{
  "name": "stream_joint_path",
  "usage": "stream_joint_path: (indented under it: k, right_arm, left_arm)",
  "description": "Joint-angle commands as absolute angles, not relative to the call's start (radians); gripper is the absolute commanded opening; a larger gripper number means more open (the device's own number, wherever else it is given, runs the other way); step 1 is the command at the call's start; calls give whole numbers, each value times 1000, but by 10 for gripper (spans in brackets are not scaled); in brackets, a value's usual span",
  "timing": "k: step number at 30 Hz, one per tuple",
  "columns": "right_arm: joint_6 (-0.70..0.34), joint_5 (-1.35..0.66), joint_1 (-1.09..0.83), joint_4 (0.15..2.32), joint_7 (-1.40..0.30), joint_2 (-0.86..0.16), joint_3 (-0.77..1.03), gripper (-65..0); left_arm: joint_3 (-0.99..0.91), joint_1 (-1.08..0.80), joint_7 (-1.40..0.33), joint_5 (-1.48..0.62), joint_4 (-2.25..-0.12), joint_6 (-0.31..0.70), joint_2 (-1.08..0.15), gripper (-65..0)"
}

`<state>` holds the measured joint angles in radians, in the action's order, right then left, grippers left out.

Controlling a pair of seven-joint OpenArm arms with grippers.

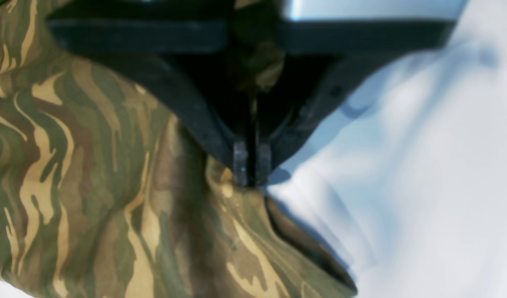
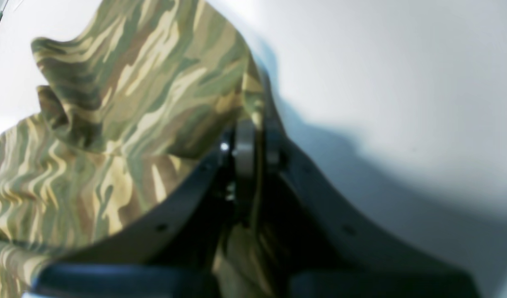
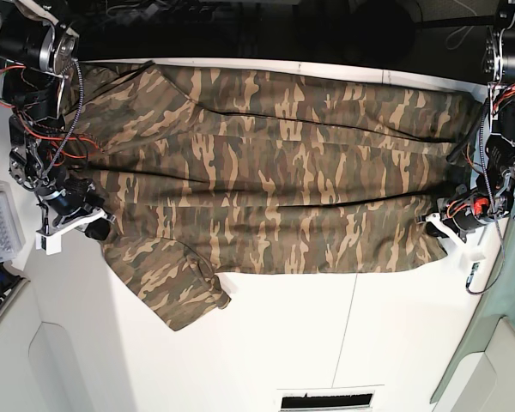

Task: Layout the t-shirt on the table in an organized manner, then fold the t-shirt properly
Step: 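Lift the held edges and fold them over toward the collar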

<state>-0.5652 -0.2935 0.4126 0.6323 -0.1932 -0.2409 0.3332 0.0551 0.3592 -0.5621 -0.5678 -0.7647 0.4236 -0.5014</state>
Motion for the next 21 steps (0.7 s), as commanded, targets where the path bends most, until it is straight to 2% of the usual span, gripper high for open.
stream_joint_path:
  k: [1,15,21]
  right_arm:
    - [-576,-299,434,667,-184,-253,332,-650]
    - [-583,-379,434,930,-305,-256,332,-650]
    - [-583,-419,434,947,-330,-285,332,-650]
  left_arm:
    - [52,388,-561,-572,-779,435,-518,-650]
    - [52,388,-565,-572,-1000,430,-559,-650]
    - [52,397,-565,-564,-1010,358,-563,-650]
